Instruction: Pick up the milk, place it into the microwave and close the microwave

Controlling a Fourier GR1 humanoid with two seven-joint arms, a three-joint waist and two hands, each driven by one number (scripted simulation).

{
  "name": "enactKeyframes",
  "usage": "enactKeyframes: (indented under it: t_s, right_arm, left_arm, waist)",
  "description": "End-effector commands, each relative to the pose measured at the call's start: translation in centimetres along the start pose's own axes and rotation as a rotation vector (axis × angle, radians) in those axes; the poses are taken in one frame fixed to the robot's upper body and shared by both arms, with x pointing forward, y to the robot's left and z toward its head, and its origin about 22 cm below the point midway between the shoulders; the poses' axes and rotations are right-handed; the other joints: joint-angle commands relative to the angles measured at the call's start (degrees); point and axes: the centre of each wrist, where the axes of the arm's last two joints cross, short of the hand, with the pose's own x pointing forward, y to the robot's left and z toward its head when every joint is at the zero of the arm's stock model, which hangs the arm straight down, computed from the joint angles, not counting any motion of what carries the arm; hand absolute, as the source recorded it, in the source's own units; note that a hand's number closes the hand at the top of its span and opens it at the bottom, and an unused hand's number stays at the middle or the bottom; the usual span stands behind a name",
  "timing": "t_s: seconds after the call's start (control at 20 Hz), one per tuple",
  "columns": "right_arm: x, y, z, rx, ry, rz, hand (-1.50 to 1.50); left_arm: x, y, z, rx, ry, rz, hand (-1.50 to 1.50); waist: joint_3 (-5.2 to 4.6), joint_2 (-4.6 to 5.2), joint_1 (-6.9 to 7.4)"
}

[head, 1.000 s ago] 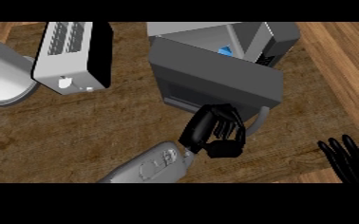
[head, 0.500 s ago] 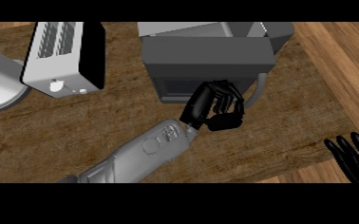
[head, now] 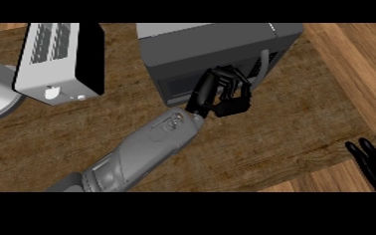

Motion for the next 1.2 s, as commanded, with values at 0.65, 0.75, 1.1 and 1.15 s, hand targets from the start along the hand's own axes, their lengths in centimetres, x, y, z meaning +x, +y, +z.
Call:
enactKeyframes:
  t_s: [0.65, 0.75, 1.1, 1.15]
  right_arm:
    - [1.5, 0.3, -1.4, 0.074, -0.047, -0.037, -1.50]
    - [1.7, 0.3, -1.4, 0.089, -0.046, -0.046, -1.50]
    - [1.9, 0.5, -1.6, 0.137, -0.039, -0.071, -1.50]
    - [2.5, 0.5, -2.0, 0.156, -0.050, -0.052, -1.50]
  left_arm:
    - [-0.6, 1.9, -1.2, 0.176, -0.014, 0.093, 1.50]
    - [-0.1, 1.9, -1.6, 0.182, -0.023, 0.106, 1.50]
    - [-0.4, 1.8, -1.4, 0.204, -0.042, 0.106, 1.50]
    - [-0.4, 1.9, -1.6, 0.204, -0.038, 0.102, 1.50]
  waist:
    - [0.02, 0.90, -1.22]
    - [0.06, 0.90, -1.38]
    - [0.16, 1.27, -2.50]
    - [0.08, 1.23, -2.48]
